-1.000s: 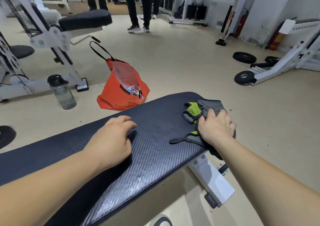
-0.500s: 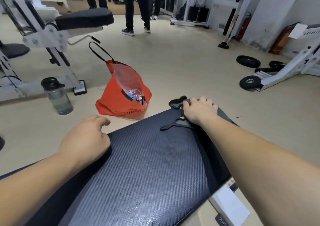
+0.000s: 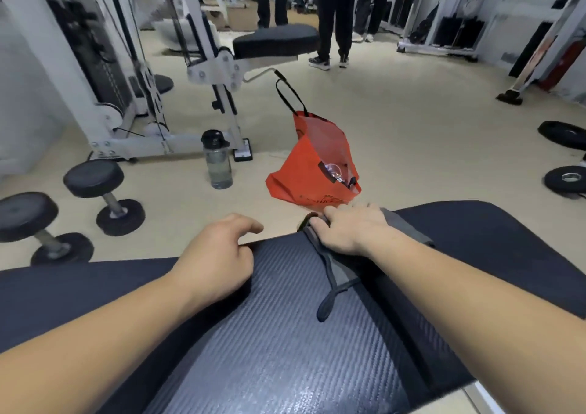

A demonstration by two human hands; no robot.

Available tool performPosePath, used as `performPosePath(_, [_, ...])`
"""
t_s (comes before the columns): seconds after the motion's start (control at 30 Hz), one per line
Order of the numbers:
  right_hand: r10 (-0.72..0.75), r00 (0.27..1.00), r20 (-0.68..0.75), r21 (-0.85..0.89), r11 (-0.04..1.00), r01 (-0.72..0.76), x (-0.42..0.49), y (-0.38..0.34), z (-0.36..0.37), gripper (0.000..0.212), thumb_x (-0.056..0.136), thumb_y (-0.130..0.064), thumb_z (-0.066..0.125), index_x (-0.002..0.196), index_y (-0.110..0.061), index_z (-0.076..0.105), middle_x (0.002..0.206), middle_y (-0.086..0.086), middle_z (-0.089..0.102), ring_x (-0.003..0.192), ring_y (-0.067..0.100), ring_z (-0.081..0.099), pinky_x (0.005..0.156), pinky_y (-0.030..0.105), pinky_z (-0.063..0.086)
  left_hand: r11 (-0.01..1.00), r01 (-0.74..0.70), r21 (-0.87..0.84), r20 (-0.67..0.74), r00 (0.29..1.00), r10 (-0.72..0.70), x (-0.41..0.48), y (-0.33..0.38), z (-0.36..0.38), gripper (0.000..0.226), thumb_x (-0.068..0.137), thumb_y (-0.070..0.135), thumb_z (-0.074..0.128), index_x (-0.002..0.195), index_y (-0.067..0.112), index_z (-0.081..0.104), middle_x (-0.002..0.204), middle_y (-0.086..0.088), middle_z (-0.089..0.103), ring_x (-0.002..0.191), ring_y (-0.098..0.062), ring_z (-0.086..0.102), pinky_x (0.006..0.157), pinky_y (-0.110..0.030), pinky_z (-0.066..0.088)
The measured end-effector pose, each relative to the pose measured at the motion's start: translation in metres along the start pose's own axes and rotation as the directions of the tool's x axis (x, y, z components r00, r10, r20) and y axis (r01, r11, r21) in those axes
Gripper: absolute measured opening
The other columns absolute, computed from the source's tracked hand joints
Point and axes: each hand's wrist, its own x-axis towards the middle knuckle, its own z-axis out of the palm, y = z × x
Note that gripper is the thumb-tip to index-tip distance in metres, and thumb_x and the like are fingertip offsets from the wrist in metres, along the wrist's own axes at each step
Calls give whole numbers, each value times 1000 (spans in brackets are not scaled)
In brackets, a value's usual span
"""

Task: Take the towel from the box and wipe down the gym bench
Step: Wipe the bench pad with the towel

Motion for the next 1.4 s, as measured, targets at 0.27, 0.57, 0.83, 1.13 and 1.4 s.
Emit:
performPosePath(0.27, [-120, 993, 5, -14, 993, 120, -33, -124, -2, 65, 99, -62, 22, 139, -21, 53, 151, 12, 53, 137, 39, 46, 110, 56, 28, 997, 62, 36, -44, 997, -61, -85, -85, -71, 49, 86, 2, 48, 128, 19, 67, 128, 8, 63, 121, -13, 56, 103, -22, 42])
performPosePath(0.57, [-301, 953, 29, 19, 954, 300, -53, -257, -3, 69, 95, -70, 31, 136, -20, 55, 144, 13, 60, 133, 36, 54, 106, 49, 38, 984, 121, 133, -81, 990, -111, -115, -135, -122, 53, 86, 12, 51, 137, 19, 58, 142, 5, 55, 132, -21, 51, 110, -35, 44])
performPosePath(0.83, [-161, 985, -57, 740, 655, 150, -16, -188, -32, 28, 103, -30, 47, 112, -14, 68, 117, 16, 72, 97, 31, 69, 93, 44, 53, 956, -134, 260, 196, 977, 84, -42, -81, -76, 68, 95, 60, 48, 154, 29, 36, 167, -4, 29, 153, -25, 27, 124, -42, 26])
performPosePath(1.13, [-88, 975, -203, 711, 672, 209, -13, -203, -29, 26, 98, -18, 45, 104, -17, 71, 107, 10, 75, 105, 33, 66, 97, 40, 53, 951, -60, 303, 344, 938, -50, -11, -117, -68, 52, 100, 61, 36, 143, 34, 43, 139, -5, 59, 129, -29, 53, 107, -47, 44])
performPosePath(1.4, [-283, 936, -210, 610, 710, 352, -64, -297, -19, 35, 99, -22, 43, 126, -25, 66, 123, 3, 71, 116, 27, 64, 104, 44, 51, 927, 117, 356, 164, 969, -185, -59, -225, -142, 34, 105, 44, 36, 128, 24, 49, 128, -9, 62, 117, -32, 57, 91, -40, 44])
